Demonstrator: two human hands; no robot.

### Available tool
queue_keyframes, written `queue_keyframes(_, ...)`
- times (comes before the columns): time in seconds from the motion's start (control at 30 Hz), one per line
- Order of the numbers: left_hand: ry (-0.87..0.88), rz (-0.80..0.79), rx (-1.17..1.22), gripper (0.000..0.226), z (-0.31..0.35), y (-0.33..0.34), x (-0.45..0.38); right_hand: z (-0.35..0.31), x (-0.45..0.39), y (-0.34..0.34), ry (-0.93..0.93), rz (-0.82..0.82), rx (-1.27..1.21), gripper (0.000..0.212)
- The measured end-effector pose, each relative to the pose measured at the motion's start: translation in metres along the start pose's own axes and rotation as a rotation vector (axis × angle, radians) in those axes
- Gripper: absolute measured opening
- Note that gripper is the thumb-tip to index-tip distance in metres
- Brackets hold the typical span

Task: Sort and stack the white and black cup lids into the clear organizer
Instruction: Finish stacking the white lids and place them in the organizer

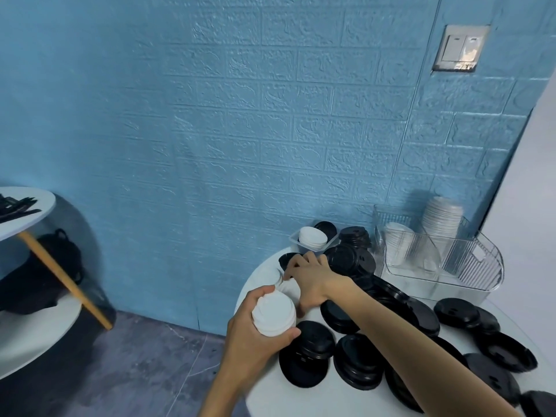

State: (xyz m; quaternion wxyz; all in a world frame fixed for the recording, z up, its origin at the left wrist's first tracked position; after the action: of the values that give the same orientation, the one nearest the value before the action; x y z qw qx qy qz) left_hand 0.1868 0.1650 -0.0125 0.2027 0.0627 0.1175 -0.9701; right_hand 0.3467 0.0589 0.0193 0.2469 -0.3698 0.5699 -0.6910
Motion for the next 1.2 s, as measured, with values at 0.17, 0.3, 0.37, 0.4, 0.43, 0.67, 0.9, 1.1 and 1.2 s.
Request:
queue_keyframes(0.17, 0.003, -0.001, 0.005, 0.083, -0.003, 0.001, 0.0, 0.005, 0.01, -0.007, -0.031, 0.124, -0.133, 0.088)
queue_keyframes(0.3, 0.003, 0.002, 0.002, 0.083, -0.005, 0.001, 0.002, 0.017, 0.026, -0.01, -0.007, 0.248, -0.347, 0.088)
queue_keyframes(0.37, -0.001, 0.002, 0.005, 0.084, -0.005, 0.002, 0.004, 0.024, 0.039, -0.012, -0.002, 0.324, -0.534, 0.095)
queue_keyframes(0.4, 0.0, -0.001, 0.009, 0.084, -0.005, 0.004, 0.004, 0.027, 0.046, -0.013, -0.005, 0.369, -0.639, 0.099)
queue_keyframes(0.43, 0.001, -0.008, 0.014, 0.084, -0.004, 0.006, 0.005, 0.03, 0.056, -0.015, -0.008, 0.415, -0.725, 0.102)
queue_keyframes(0.67, 0.017, -0.065, 0.024, 0.086, 0.014, 0.025, 0.012, 0.021, 0.124, -0.034, -0.026, 0.696, -0.996, 0.078)
queue_keyframes(0.9, 0.029, -0.166, 0.017, 0.083, 0.028, 0.054, 0.035, -0.009, 0.185, -0.034, -0.106, 0.853, -1.203, 0.075)
queue_keyframes(1.1, 0.055, -0.201, -0.014, 0.08, 0.035, 0.074, 0.049, -0.023, 0.207, -0.018, -0.123, 0.827, -1.217, 0.085)
queue_keyframes(1.2, 0.047, -0.225, -0.041, 0.078, 0.03, 0.079, 0.052, -0.026, 0.211, -0.016, -0.137, 0.839, -1.166, 0.073)
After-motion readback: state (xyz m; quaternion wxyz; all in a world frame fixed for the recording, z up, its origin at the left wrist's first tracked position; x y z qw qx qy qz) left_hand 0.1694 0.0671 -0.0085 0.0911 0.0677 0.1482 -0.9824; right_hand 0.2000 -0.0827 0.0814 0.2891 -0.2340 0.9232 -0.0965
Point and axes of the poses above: each hand's wrist, its own x-axis away from the middle knuckle, its own y-axis out of the palm, z = x × y, the point moved 6 cm from there along -x, towards the middle knuckle, and after that the axes turned 10 degrees about -y, right-handed, at the moved point
